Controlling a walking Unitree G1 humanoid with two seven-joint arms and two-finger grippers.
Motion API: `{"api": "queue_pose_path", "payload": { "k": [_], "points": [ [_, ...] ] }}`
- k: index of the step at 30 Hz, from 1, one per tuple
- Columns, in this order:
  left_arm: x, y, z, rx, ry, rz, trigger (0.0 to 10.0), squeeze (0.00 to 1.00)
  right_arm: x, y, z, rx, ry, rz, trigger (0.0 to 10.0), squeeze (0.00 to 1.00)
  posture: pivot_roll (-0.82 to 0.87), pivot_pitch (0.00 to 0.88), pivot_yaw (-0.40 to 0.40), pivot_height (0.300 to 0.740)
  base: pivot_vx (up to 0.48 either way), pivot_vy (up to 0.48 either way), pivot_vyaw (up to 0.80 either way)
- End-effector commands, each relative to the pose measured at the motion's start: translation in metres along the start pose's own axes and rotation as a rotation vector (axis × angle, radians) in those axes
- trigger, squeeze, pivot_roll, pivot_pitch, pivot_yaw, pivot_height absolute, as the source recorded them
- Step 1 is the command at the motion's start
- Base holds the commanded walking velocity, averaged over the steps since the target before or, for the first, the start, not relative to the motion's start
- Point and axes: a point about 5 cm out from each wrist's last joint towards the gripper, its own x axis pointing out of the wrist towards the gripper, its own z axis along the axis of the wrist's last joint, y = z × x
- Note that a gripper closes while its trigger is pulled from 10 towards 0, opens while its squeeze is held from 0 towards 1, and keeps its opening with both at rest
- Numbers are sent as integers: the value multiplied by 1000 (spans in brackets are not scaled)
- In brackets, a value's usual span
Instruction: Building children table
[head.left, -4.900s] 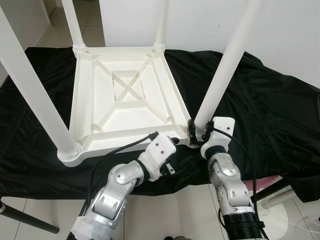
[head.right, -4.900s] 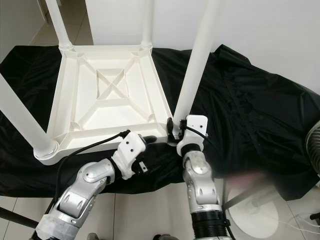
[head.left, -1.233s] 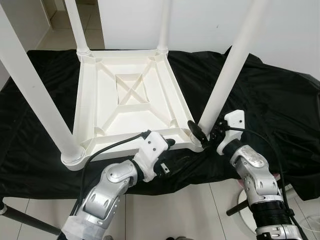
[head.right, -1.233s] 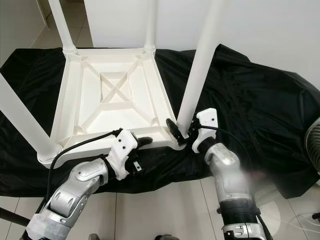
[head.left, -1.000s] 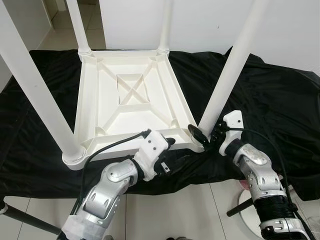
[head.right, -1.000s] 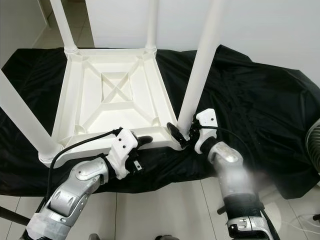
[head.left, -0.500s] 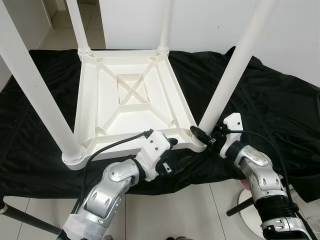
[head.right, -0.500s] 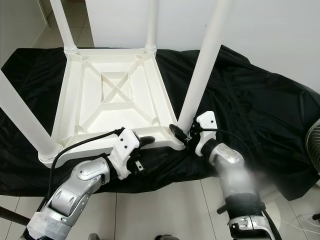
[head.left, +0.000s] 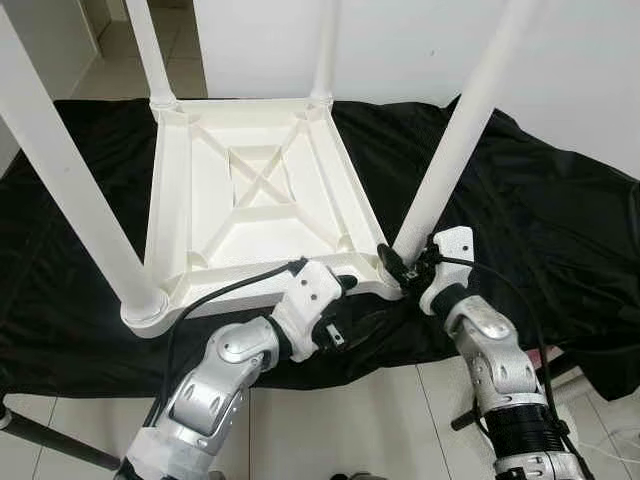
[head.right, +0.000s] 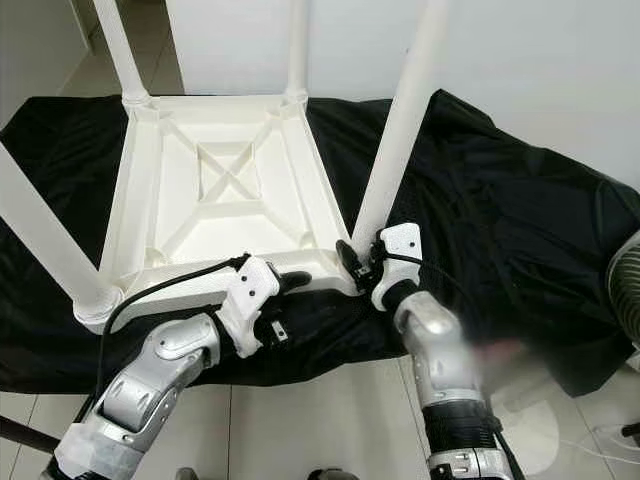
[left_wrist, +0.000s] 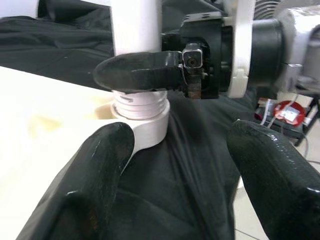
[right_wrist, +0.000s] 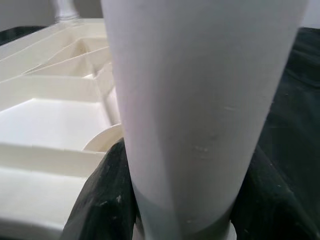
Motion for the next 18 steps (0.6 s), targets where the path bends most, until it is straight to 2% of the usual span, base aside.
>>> {"api": "queue_pose_path", "payload": {
  "k": [1,2,6,7,8,10,12,15,16,18],
  "points": [
    [2,2,1,18,-2,13,10000,0,-3,1,-5,58,21,-149,10000,0,-52,75,-59,740,0,0,0],
    [2,2,1,19,-2,17,10000,0,-3,6,-7,81,31,-197,10000,0,-50,75,-61,740,0,0,0],
    [2,2,1,20,-3,19,10000,0,-4,8,-8,93,38,-225,10000,0,-50,75,-61,740,0,0,0],
    [2,2,1,23,-3,25,10000,0,-4,19,-10,124,39,-271,10000,0,-42,74,-65,740,0,0,0],
    [2,2,1,23,-3,25,10000,0,-4,19,-10,124,39,-271,10000,0,-42,74,-65,740,0,0,0],
    [1,3,1,29,-6,41,10000,0,-5,38,-12,163,50,-315,10000,0,-36,73,-68,740,0,0,0],
    [1,3,1,31,-7,48,10000,0,-5,44,-12,169,55,-316,10000,0,-37,72,-67,740,0,0,0],
    [1,3,1,34,-7,55,10000,0,-5,42,-12,162,58,-321,10000,0,-37,71,-68,740,0,0,0],
    [2,4,1,40,-6,61,10000,0,-5,40,-11,170,56,-324,10000,63,-37,69,-68,740,0,0,0],
    [2,4,1,40,-6,61,10000,0,-5,40,-11,170,56,-324,10000,63,-37,69,-68,740,0,0,0]
  ]
}}
